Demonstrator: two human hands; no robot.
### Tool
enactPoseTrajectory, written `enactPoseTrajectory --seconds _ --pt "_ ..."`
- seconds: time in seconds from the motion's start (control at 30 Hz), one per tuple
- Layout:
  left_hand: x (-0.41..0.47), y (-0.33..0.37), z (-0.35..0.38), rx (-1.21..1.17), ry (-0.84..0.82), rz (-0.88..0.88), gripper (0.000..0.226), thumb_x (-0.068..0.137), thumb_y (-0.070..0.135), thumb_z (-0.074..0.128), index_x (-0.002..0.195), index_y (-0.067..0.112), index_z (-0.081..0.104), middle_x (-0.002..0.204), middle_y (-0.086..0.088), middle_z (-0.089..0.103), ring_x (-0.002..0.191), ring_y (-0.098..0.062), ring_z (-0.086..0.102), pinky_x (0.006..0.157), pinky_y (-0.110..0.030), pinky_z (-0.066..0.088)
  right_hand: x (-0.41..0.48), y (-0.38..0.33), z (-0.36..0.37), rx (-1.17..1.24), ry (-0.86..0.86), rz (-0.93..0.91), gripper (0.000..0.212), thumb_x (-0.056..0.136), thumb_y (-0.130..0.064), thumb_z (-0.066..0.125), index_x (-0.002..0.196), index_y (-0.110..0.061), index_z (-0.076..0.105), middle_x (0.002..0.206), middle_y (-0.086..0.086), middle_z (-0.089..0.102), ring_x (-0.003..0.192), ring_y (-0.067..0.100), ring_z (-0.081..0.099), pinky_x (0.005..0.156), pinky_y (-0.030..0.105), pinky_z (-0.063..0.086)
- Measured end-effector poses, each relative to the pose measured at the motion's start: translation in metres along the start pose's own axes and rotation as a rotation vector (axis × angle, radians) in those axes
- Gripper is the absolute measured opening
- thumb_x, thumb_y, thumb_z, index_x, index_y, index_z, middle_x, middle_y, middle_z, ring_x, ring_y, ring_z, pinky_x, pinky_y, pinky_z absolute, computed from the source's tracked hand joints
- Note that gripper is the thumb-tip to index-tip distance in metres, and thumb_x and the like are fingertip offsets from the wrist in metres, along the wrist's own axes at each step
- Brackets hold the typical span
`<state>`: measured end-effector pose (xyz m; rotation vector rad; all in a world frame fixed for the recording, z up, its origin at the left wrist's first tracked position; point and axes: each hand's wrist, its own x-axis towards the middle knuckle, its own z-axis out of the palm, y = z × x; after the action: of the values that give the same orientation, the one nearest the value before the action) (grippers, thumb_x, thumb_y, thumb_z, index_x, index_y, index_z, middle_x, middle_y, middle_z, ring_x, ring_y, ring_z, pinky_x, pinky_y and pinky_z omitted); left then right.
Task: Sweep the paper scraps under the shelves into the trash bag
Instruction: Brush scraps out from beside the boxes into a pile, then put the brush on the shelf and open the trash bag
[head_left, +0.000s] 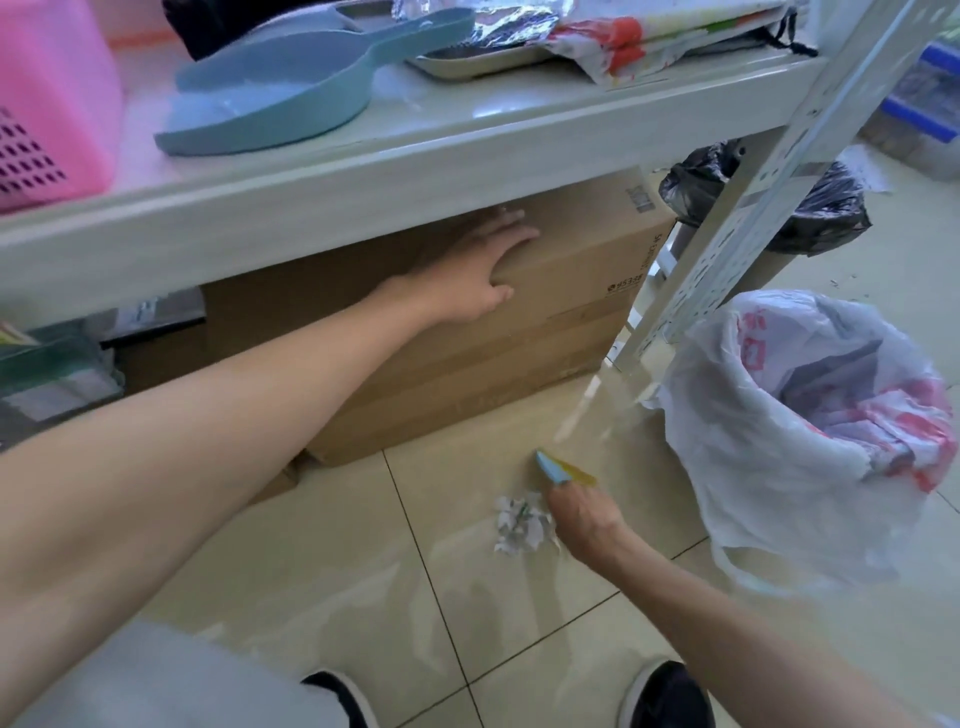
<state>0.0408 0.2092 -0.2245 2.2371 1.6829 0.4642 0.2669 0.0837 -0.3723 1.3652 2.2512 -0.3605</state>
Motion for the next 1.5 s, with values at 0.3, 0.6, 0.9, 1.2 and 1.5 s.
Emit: enactPoseTrajectory --seconds 0.3,0.6,0.9,1.2,1.5 --pt "-0.019 0.014 -0.005 0.058 -0.012 -0.021 0.071 0.092 0.008 0.059 0.153 0.028 0.031 0.164 0.006 0.014 0.15 -0.013 0.01 0.117 -0.029 0.015 -0.018 -0.032 -0.01 0.08 -0.069 0.001 0.028 0.091 -0.008 0.047 0.117 -0.005 0.056 0.12 0.016 0.059 0.11 0.033 0.059 0.085 0.036 0.048" --pt "-0.06 0.034 -0.041 0.025 -0.063 -0.129 0.07 0.087 0.015 0.065 0.149 0.032 0.037 0.159 0.008 0.026 0.145 -0.015 0.026 0.113 -0.033 0.028 -0.034 0.03 -0.093 0.594 -0.088 0.294 0.011 0.088 -0.001 0.036 0.083 -0.003 0.046 0.079 0.021 0.067 0.054 0.028 0.069 0.055 0.041 0.06" --pt "-0.09 0.081 -0.085 0.069 -0.025 -0.177 0.076 0.081 0.034 0.071 0.149 0.033 0.035 0.147 0.002 0.045 0.128 -0.02 0.048 0.094 -0.033 0.045 -0.089 0.043 -0.174 1.052 0.277 0.272 0.025 0.094 -0.002 0.045 0.118 -0.004 0.044 0.072 0.023 0.064 0.051 0.03 0.064 0.051 0.039 0.058" --pt "-0.128 0.115 -0.119 0.071 0.024 -0.117 0.074 0.083 0.034 0.068 0.149 0.033 0.034 0.152 0.008 0.04 0.132 -0.016 0.046 0.1 -0.04 0.045 -0.143 0.047 -0.24 1.252 0.243 0.134 0.044 0.093 0.004 0.048 0.136 0.004 0.039 0.067 0.021 0.061 0.056 0.031 0.064 0.054 0.039 0.059" --pt "-0.16 0.125 -0.164 0.064 -0.001 -0.171 0.075 0.081 0.031 0.066 0.149 0.033 0.035 0.148 0.005 0.047 0.128 -0.017 0.051 0.099 -0.034 0.045 -0.175 0.051 -0.287 1.461 0.251 0.099 0.025 0.094 -0.007 0.055 0.108 0.014 0.053 0.072 0.027 0.07 0.071 0.035 0.072 0.054 0.037 0.059"
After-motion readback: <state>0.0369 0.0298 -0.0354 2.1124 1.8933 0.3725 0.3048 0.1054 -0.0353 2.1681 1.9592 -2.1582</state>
